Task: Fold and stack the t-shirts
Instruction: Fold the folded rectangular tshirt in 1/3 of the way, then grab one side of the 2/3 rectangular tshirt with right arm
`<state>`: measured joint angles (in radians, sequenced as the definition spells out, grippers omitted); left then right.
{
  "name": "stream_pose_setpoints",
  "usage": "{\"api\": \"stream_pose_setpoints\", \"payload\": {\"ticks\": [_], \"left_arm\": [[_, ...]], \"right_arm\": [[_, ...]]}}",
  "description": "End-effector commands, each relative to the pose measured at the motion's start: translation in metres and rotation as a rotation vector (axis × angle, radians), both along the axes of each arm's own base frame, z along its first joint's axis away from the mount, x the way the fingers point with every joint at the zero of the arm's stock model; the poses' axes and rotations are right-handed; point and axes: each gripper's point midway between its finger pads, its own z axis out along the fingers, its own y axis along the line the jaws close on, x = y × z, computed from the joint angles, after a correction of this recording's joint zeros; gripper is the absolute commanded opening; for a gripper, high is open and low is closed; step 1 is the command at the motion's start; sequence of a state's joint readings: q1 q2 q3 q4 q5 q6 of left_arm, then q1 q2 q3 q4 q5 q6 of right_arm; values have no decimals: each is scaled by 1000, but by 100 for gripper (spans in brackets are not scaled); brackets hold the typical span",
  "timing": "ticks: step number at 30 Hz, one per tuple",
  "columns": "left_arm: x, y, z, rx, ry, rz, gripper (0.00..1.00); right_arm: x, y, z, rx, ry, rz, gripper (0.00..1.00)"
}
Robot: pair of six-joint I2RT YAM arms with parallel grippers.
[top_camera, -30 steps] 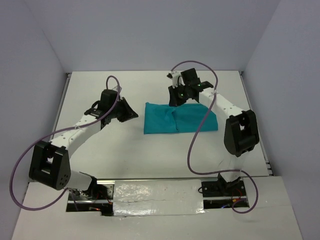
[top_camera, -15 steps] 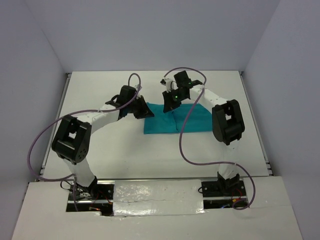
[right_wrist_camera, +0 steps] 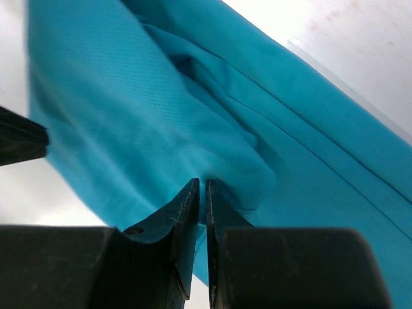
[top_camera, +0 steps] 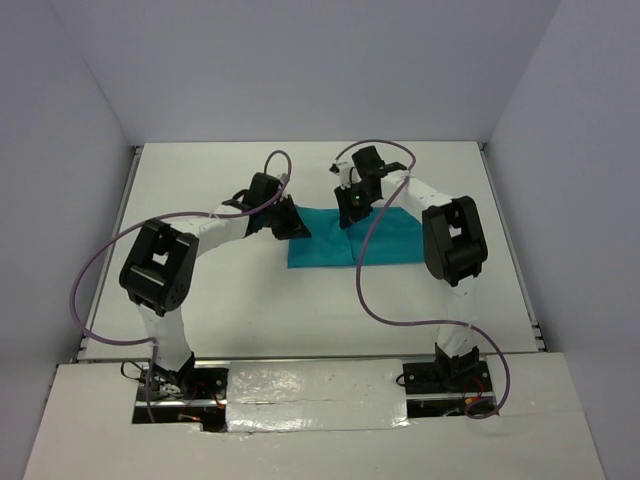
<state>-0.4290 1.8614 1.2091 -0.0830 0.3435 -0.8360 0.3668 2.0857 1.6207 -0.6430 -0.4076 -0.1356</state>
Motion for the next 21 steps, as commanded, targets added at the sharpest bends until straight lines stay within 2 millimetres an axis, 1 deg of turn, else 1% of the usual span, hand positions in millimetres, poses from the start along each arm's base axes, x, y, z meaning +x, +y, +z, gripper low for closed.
{"api": "stream_pose_setpoints", "payload": {"ticks": [1, 7, 11, 13, 14, 15, 16, 17, 18, 19, 20, 21], "left_arm": [[6, 1, -4, 25, -23, -7, 10], [7, 1, -11, 34, -13, -5, 10], [8, 0, -13, 35, -10, -10, 11], [10, -2, -9, 29, -18, -15, 11], [10, -2, -7, 25, -21, -17, 11], [11, -4, 0, 13, -34, -18, 11], [12, -6, 7, -3, -47, -25, 11], [12, -7, 13, -13, -57, -29, 12], [14, -9, 29, -34, -89, -29, 13], [15, -11, 37, -48, -107, -34, 14], [15, -13, 46, -64, -121, -43, 19], [17, -14, 62, -76, -150, -44, 23]], "right_arm": [[2, -20, -10, -77, 5, -42, 16], [11, -49, -19, -144, -6, -113, 16], [14, -55, -21, -135, -5, -124, 16], [16, -54, -9, -96, -22, -125, 17], [17, -54, 1, -50, -26, -122, 17], [17, -55, 19, -15, -55, -123, 19], [18, -59, 31, 6, -67, -134, 20], [17, -70, 40, 28, -66, -150, 21], [17, -79, 58, 42, -96, -170, 27], [17, -88, 64, 45, -105, -183, 30], [16, -108, 73, 47, -109, -218, 39], [13, -121, 72, 31, -108, -222, 43]]}}
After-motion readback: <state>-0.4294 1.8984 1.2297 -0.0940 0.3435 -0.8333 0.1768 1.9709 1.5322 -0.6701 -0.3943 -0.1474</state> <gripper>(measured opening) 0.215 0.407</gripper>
